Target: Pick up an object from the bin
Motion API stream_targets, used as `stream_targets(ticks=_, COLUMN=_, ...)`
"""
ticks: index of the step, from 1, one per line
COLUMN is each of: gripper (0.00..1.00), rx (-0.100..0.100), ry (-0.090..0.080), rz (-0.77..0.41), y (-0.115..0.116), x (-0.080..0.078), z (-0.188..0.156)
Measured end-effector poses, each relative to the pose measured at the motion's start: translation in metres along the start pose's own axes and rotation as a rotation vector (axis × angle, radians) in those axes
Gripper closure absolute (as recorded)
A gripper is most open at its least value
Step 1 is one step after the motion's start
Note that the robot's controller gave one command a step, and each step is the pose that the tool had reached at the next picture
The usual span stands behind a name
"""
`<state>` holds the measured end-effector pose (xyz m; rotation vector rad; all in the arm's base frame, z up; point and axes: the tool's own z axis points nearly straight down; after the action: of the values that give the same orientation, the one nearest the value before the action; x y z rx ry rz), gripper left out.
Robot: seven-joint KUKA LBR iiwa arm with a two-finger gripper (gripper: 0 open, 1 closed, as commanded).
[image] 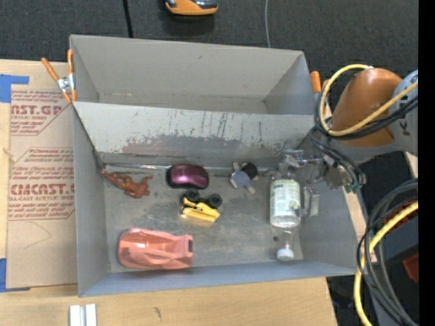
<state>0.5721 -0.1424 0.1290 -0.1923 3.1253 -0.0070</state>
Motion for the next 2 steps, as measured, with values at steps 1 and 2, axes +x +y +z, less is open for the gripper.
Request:
stream_targets(ticks=1, gripper=0.0, rx=0.003, ry=-0.016, rz=-0.298, y=0.013, x=-0.01, z=0.045)
stream_targets(ticks=2, gripper=0.0, rx=-0.003, ry=-0.004, rz=-0.303, y=0.017, x=-0.006, z=0.08)
